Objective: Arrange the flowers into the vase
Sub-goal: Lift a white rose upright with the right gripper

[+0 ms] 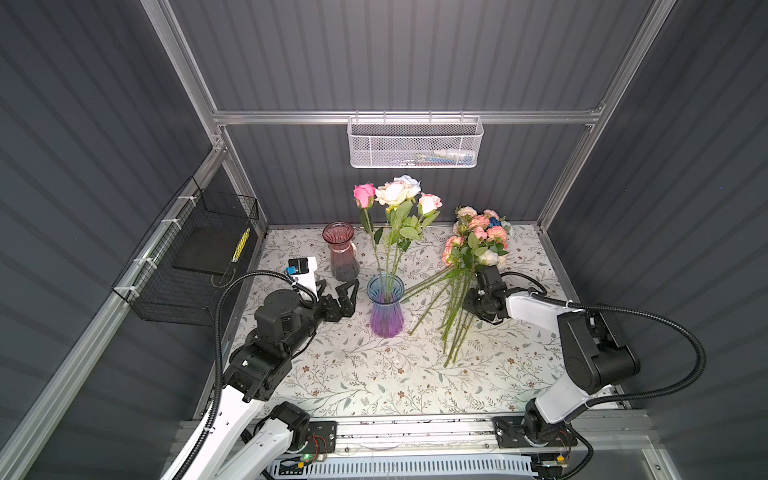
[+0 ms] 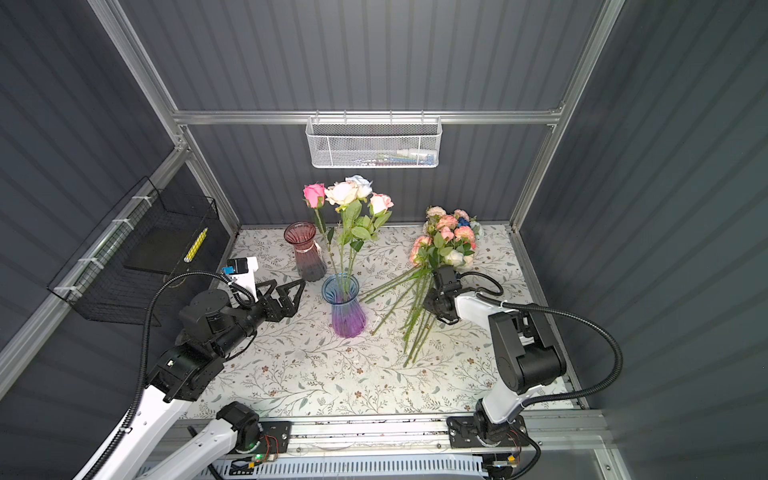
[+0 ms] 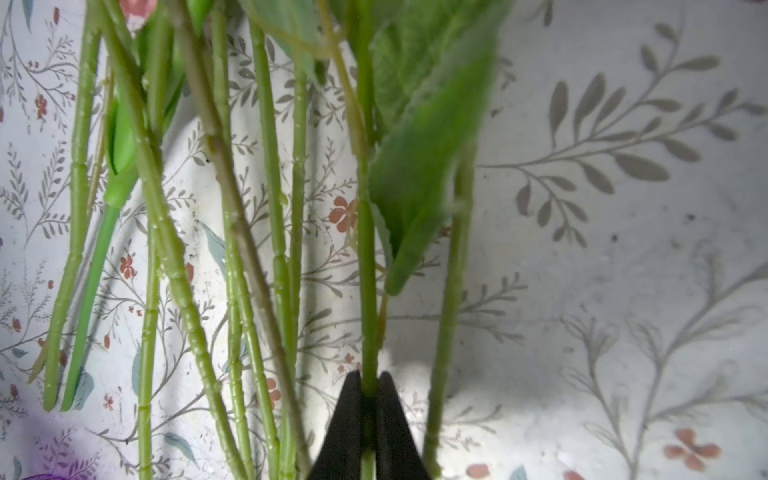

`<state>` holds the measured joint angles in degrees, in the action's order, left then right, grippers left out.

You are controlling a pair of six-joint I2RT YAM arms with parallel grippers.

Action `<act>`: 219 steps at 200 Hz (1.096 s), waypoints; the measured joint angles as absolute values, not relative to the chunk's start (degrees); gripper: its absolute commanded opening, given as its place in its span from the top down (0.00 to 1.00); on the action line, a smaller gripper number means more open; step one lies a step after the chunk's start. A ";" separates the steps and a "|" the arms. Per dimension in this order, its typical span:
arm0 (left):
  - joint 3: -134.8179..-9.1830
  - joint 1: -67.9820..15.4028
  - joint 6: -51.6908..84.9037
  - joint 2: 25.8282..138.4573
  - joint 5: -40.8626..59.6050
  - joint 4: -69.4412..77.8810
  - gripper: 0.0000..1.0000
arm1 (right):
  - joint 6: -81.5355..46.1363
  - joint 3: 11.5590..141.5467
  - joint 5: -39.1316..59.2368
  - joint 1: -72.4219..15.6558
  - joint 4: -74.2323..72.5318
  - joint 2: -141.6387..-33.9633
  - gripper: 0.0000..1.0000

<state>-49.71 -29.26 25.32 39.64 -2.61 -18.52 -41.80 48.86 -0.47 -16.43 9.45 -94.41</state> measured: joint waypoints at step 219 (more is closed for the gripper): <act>-60.58 -29.26 21.04 43.70 16.75 -18.81 0.01 | -30.41 53.69 9.89 -19.35 16.36 -41.98 1.00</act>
